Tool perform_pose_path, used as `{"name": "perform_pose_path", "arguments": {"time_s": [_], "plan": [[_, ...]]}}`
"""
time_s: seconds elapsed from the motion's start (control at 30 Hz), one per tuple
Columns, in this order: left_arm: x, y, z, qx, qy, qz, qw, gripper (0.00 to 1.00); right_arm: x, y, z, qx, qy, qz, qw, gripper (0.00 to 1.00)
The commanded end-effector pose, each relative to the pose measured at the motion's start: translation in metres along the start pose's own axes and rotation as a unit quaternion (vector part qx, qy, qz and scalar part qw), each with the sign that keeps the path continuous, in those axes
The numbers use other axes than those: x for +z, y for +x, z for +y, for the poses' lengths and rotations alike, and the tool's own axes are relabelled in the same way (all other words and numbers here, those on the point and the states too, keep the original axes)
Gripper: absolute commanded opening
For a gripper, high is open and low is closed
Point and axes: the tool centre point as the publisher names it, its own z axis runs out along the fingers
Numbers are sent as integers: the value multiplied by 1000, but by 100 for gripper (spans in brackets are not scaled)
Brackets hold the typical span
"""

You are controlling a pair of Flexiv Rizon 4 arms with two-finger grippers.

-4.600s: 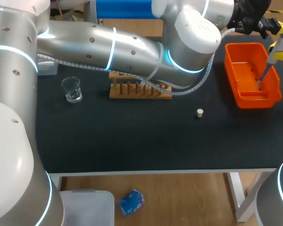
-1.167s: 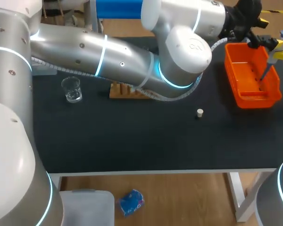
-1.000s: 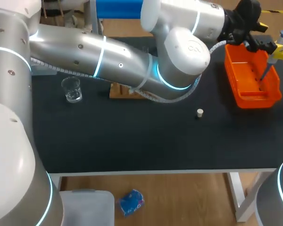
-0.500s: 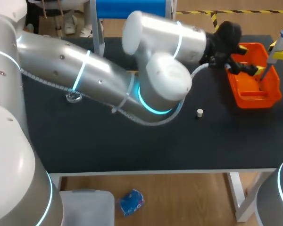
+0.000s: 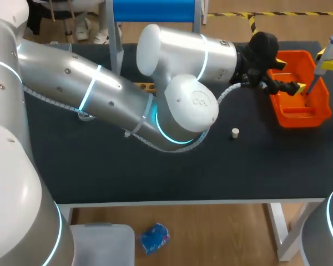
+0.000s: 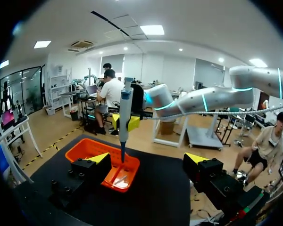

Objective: Invert the test tube, pick up the pipette, mount the tip to pipette, aspirate from beaker and dispense into the tube, eject the tip, return the pipette, and cap with the stopper.

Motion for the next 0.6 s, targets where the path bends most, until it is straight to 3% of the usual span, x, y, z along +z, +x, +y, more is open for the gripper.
{"name": "perform_pose_path", "arguments": {"time_s": [0.03, 0.17, 0.37, 0.47, 0.53, 0.6], "plan": [[-1, -9, 32, -5, 183, 13, 983, 100, -1, -1, 1, 0, 2, 2, 1000, 0], [-22, -9, 57, -76, 188, -32, 979, 100, -1, -1, 1, 0, 2, 2, 1000, 0], [-45, -13, 75, -102, 197, -72, 972, 100, -1, -1, 1, 0, 2, 2, 1000, 0], [-51, -17, 77, -81, 210, -54, 973, 100, -1, -1, 1, 0, 2, 2, 1000, 0], [-51, -22, 73, -38, 231, -6, 972, 100, -1, -1, 1, 0, 2, 2, 1000, 0], [-49, -26, 71, -25, 210, 38, 977, 100, -1, -1, 1, 0, 2, 2, 1000, 0]]}}
